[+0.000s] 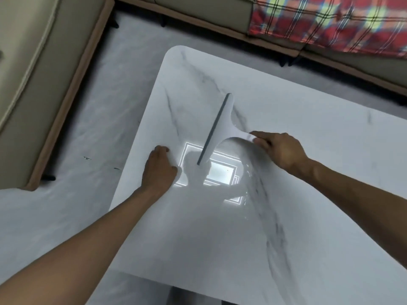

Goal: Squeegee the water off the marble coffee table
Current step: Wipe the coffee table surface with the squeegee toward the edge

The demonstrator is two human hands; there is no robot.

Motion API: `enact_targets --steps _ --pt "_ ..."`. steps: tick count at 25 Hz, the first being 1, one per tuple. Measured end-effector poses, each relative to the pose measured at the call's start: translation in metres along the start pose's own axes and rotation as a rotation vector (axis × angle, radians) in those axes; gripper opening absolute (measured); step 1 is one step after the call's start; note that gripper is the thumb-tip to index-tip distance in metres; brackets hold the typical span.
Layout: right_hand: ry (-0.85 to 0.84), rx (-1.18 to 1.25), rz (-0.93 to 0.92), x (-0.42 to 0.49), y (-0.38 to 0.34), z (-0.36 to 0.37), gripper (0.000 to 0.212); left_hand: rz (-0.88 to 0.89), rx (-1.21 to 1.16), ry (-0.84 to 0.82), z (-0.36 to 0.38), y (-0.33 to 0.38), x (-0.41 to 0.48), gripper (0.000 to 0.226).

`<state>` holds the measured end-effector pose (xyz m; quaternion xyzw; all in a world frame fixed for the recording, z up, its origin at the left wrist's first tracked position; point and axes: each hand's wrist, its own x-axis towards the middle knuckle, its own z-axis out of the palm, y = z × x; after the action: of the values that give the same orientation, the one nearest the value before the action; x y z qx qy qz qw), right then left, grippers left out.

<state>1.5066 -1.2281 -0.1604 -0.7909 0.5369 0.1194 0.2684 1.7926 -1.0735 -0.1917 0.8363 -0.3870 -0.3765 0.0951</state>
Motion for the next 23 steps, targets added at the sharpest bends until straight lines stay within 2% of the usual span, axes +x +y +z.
enact_targets --steps 4,6,10,14,16,19,21,23 --pt "0.052 -0.151 0.172 -0.073 0.079 -0.037 0.038 0.113 0.315 -0.154 0.038 0.053 0.002 0.082" --pt "0.075 -0.090 0.214 -0.082 0.089 -0.051 0.038 0.119 0.420 -0.203 0.061 0.075 0.004 0.089" --pt "0.175 0.120 0.199 0.008 0.062 -0.065 0.038 0.064 0.447 -0.239 0.084 0.089 0.015 0.079" --pt "0.154 0.170 0.180 0.069 0.034 -0.057 0.044 0.105 0.536 -0.284 0.084 0.079 0.026 0.078" --pt "0.132 0.134 0.177 0.042 0.049 -0.043 0.044 0.127 0.577 -0.290 0.084 0.079 0.027 0.076" --pt "0.043 0.099 0.242 -0.045 0.080 -0.026 0.045 0.138 0.605 -0.305 0.082 0.083 0.025 0.074" --pt "-0.073 0.094 0.321 -0.101 0.089 -0.028 0.046 0.142 0.611 -0.319 0.077 0.086 0.027 0.072" --pt "-0.094 0.103 0.328 -0.124 0.096 -0.043 0.046 0.131 0.582 -0.328 0.072 0.092 0.026 0.069"
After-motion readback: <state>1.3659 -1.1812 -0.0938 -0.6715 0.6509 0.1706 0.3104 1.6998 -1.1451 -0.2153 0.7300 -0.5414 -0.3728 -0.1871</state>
